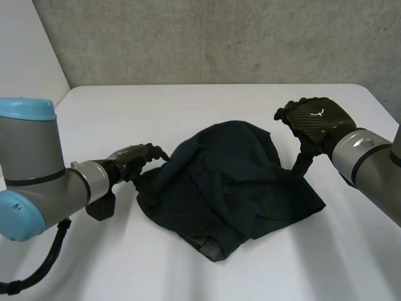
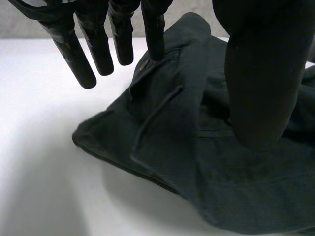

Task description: Fold the shorts.

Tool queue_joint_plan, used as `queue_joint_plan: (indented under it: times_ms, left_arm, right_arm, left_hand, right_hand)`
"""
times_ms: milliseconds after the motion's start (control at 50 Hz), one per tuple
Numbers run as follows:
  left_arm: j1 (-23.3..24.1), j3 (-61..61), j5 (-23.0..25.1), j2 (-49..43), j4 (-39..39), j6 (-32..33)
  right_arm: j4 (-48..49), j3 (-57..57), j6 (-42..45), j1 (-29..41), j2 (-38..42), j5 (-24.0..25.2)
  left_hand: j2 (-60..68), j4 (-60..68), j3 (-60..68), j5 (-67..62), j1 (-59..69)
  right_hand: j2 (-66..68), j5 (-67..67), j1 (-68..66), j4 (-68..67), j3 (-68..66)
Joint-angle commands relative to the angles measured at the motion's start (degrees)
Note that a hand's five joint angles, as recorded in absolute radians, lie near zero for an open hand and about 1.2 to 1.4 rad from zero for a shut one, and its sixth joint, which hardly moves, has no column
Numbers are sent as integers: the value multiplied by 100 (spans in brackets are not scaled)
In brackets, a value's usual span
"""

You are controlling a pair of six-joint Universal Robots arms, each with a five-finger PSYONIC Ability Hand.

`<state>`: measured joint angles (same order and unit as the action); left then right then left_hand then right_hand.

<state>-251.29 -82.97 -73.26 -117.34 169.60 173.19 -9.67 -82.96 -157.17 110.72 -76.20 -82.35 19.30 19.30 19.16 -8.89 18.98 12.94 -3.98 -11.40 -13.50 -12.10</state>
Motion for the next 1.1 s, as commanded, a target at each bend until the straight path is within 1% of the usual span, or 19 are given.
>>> queue_joint_plan:
  times_ms: [20, 60, 180, 240, 260, 300, 320, 380, 460, 480, 540, 640, 680, 760, 780, 840, 940, 960, 1100]
  left_arm:
    - [379, 194, -1163, 1, -33, -523]
    - [528, 281, -1357, -26, -41, -497]
    - [652, 510, -1489, -333, -24, -453]
    - [652, 729, -1621, -474, 2, -453]
    - [661, 869, -1734, -552, 29, -444]
    - [635, 1045, -1858, -658, 46, -400]
    - [573, 1290, -1954, -824, 46, -287]
    - [538, 1731, -2043, -1045, 29, 108]
    - [257, 2669, -2270, -1151, 46, 1065]
    - [230, 2812, -2350, -1151, 73, 1172]
    - [212, 3408, -2631, -1020, 379, 1244]
    - [300, 3622, -2755, -282, 1311, 1288]
    - [405, 3613, -2746, -27, 1557, 1288]
    - [906, 3543, -2659, 150, 1901, 1296]
    - [1185, 3464, -2493, 124, 1910, 1296]
    - [1617, 3192, -2158, 10, 1910, 1288]
    - [2303, 2603, -1736, -526, 1910, 1296]
    - [2548, 2437, -1648, -753, 1901, 1305]
    - [3173, 2023, -1656, -1519, 1761, 1367]
  right_arm:
    - [0, -27, 2, 11, 9, 0]
    - [0, -27, 2, 2, 9, 0]
    - [0, -44, 2, 11, 9, 8]
    - [0, -71, 2, 11, 0, 8]
    - [0, -79, 2, 11, 0, 8]
    - [0, -88, 11, 11, 0, 8]
    - [0, -88, 28, 11, -8, 8]
    - [-9, -88, 116, 20, -8, 0]
    - [-9, -80, 178, 116, -8, -9]
    - [-9, -80, 178, 134, -8, -9]
    - [0, -71, 178, 169, -17, -18]
    - [-9, -53, 196, 169, -44, -36]
    - [-9, -44, 196, 169, -52, -44]
    - [-9, -1, 196, 169, -61, -53]
    - [-9, 8, 196, 160, -70, -62]
    - [-9, 26, 196, 125, -123, -62]
    - [0, 105, 169, 81, -351, -149]
    - [9, 122, 169, 72, -386, -176]
    - [176, 167, 178, -138, -439, -334]
  left_hand:
    - [387, 387, 401, -428, 418]
    - [387, 387, 401, -428, 418]
    - [588, 588, 602, -628, 619]
    - [2182, 2182, 2196, -2222, 2213]
    - [3486, 3486, 3500, -3526, 3517]
    - [4905, 4905, 4918, -4945, 4936]
    - [6059, 6059, 6073, -6099, 6090]
    - [6070, 6070, 6084, -6111, 6102]
    - [6070, 6070, 6084, -6111, 6102]
    - [6070, 6070, 6084, -6111, 6102]
    - [6070, 6070, 6084, -6111, 6102]
    - [6070, 6070, 6084, -6111, 6102]
    - [6070, 6070, 6084, -6111, 6102]
    - [6070, 6070, 6084, -6111, 6102]
    - [6070, 6070, 6084, -6111, 6102]
    - [6070, 6070, 6084, -6111, 6102]
    - [6070, 6070, 6084, -6111, 6102]
    - [6070, 6070, 6084, -6111, 6102]
    - [6070, 6070, 6084, -6111, 6102]
  right_hand:
    - [-294, 398, 140, 350, 210]
    - [-294, 398, 140, 350, 210]
    - [-294, 398, 140, 350, 210]
    - [-294, 398, 140, 350, 210]
    - [-294, 398, 140, 350, 210]
    - [-294, 398, 140, 350, 210]
    - [-294, 398, 140, 350, 210]
    - [-294, 398, 140, 350, 210]
    - [-294, 398, 140, 350, 210]
    - [-294, 398, 140, 350, 210]
    - [-294, 398, 140, 350, 210]
    - [-294, 398, 140, 350, 210]
    - [-294, 398, 140, 350, 210]
    - [-294, 398, 140, 350, 210]
    - [-294, 398, 140, 350, 210]
    - [-294, 398, 140, 350, 210]
    - [-294, 398, 140, 350, 210]
    - [-294, 398, 140, 350, 210]
    - [-294, 398, 140, 350, 210]
